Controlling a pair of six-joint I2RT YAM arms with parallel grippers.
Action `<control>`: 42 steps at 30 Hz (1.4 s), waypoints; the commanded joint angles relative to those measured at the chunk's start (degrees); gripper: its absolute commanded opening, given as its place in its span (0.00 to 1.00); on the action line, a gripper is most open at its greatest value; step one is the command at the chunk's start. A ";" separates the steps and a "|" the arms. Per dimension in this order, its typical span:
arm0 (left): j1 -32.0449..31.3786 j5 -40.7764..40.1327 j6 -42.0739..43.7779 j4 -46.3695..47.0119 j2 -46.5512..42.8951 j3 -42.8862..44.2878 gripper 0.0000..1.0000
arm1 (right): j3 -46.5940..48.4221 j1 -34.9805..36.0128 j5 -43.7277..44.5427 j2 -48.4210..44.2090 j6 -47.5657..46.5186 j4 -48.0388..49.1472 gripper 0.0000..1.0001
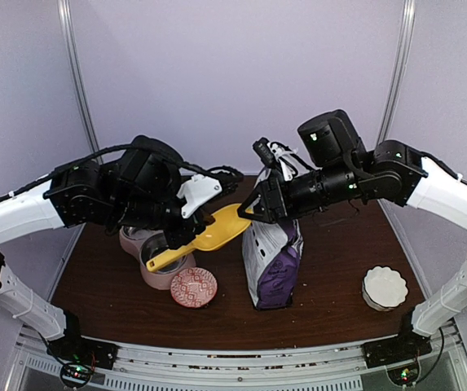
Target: Serve the pet food
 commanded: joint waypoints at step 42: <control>28.03 39.15 -38.87 41.07 -21.43 -24.92 0.91 | -18.26 -15.99 -3.06 -16.98 2.61 24.19 0.00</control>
